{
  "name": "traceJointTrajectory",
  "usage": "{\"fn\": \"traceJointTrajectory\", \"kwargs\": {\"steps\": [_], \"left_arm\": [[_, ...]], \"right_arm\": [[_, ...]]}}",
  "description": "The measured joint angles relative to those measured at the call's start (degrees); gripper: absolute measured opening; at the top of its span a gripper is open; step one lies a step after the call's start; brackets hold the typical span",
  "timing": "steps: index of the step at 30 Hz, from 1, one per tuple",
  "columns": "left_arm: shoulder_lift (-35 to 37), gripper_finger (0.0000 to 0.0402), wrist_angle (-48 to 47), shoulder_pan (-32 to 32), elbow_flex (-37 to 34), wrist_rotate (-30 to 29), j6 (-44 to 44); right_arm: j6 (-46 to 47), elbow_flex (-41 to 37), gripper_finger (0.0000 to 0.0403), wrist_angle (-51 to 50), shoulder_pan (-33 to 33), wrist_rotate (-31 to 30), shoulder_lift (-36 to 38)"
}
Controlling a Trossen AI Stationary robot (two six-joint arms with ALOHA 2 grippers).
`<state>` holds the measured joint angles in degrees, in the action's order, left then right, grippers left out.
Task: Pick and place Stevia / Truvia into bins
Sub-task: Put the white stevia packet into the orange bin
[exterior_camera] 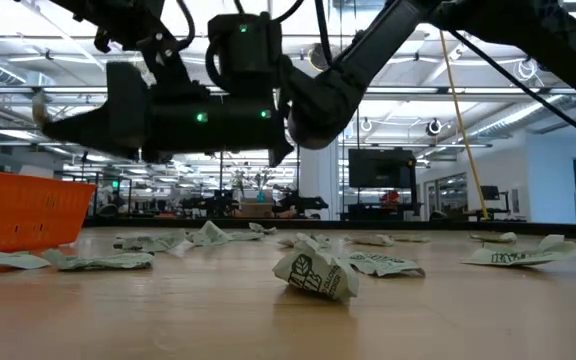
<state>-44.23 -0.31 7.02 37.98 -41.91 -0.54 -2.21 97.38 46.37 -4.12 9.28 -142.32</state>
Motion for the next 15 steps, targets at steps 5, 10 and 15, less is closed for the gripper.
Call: {"fn": "traceJointTrajectory", "kwargs": {"steps": [5,10,15], "left_arm": [[0.00,0.0093,-0.01,0.01,0.01,0.35,0.00],[0.00,0.0093,-0.07,0.01,0.01,0.48,-0.09],[0.00,0.0093,-0.17,0.03,0.00,1.36,-0.90]], "right_arm": [[0.01,0.18,0.0006,-1.55,0.01,-0.09,-0.22],[-0.05,0.18,0.0041,-3.35,0.02,-0.11,-0.22],[-1.44,0.18,0.0085,-3.18,0.04,-0.12,-0.21]]}}
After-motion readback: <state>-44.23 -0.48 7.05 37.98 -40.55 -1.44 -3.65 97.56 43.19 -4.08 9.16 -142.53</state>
